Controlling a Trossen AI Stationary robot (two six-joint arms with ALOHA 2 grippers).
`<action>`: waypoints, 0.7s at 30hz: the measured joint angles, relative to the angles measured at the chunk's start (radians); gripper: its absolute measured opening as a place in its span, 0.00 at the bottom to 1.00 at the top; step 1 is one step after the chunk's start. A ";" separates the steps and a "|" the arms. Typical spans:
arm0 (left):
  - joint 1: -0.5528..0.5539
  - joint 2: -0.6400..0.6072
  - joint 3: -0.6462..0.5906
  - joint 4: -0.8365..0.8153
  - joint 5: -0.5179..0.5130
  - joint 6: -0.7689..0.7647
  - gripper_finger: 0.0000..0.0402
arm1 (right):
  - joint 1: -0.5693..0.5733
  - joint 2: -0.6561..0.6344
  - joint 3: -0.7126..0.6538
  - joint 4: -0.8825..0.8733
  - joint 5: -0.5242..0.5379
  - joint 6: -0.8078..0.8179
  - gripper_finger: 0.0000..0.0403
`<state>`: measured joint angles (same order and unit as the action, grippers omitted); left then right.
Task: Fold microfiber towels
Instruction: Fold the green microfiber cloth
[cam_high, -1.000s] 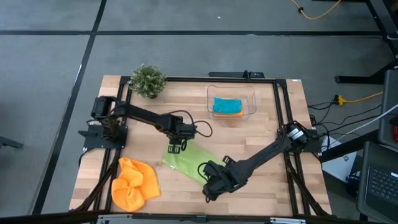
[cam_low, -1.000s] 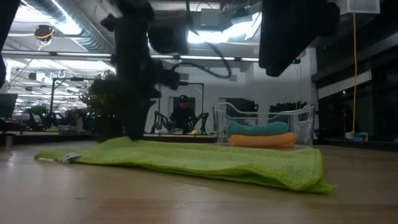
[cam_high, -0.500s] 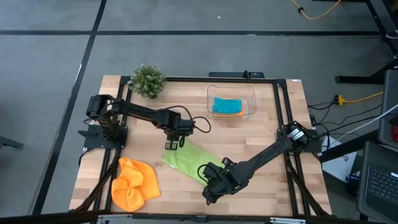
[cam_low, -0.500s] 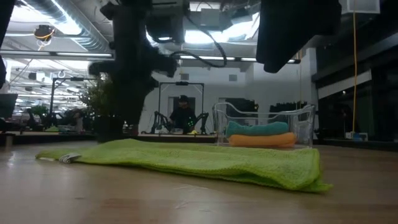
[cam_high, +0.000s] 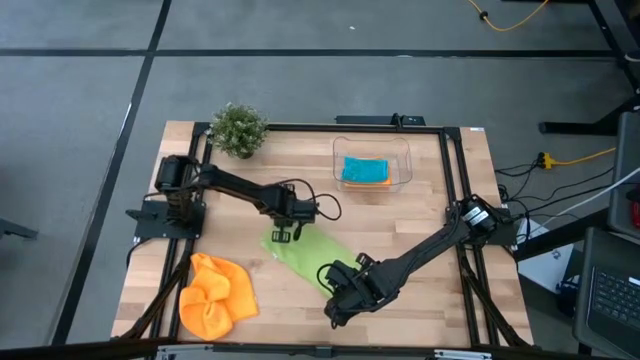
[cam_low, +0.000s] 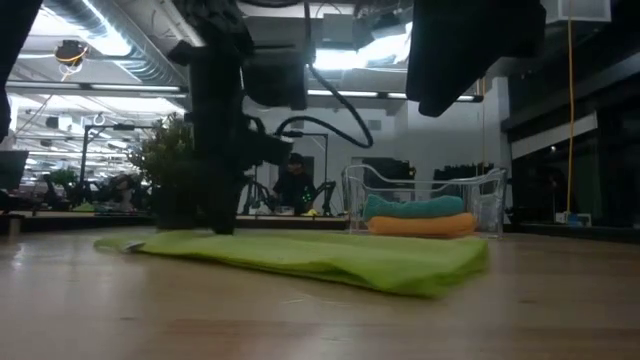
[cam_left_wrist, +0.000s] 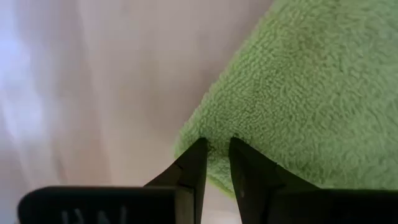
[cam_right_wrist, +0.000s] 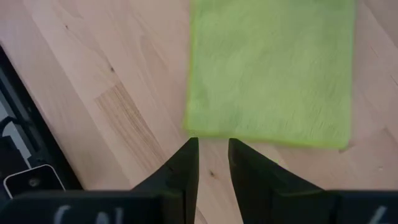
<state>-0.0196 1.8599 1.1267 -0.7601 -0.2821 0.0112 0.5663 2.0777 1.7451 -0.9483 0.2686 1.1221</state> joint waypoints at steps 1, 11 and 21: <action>0.001 -0.002 0.000 -0.005 -0.018 -0.002 0.16 | 0.000 0.000 0.000 0.001 0.000 0.000 0.22; -0.014 -0.092 0.069 -0.191 0.002 -0.105 0.16 | -0.001 0.000 0.000 -0.009 -0.007 -0.003 0.22; -0.089 -0.221 0.140 -0.265 0.600 -0.482 0.15 | -0.025 0.002 0.061 -0.006 -0.142 0.048 0.22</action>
<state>-0.1087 1.6393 1.2667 -1.0248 0.3174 -0.4709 0.5418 2.0796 1.8057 -0.9541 0.1266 1.1698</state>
